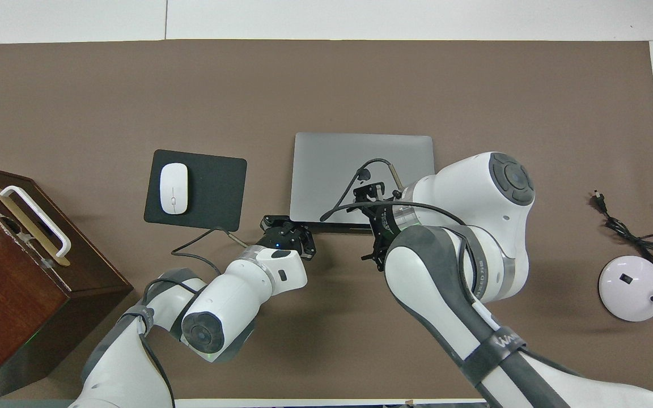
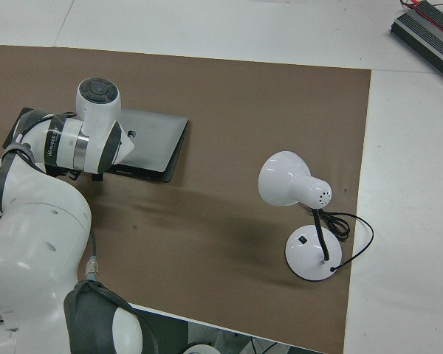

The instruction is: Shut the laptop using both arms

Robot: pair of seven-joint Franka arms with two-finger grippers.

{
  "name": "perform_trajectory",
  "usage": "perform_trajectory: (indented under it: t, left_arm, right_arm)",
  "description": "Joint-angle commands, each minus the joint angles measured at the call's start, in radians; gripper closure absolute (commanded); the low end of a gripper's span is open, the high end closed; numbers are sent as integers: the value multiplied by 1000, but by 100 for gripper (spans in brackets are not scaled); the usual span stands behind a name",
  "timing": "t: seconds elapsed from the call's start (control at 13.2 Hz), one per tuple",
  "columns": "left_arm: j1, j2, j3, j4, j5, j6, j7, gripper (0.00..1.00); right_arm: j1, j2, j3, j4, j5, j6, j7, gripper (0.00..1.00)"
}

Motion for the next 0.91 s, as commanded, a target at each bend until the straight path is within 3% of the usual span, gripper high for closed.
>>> perform_trajectory:
  t: [0.0, 0.38, 0.6, 0.83]
  left_arm:
    - [29, 70, -4, 21, 29, -3, -36, 100]
    - [42, 44, -9, 1, 29, -12, -39, 100]
    - [51, -5, -9, -17, 31, -66, -39, 100]
    - [52, -43, -9, -30, 29, -113, -39, 100]
  right_arm:
    - [-66, -106, 4, -91, -43, -41, -105, 0]
    - [-233, -251, 4, -73, -258, -312, -283, 0]
    - [-331, -271, 3, 81, -373, -532, -464, 0]
    - [-345, -314, 1, 192, -538, -600, -646, 0]
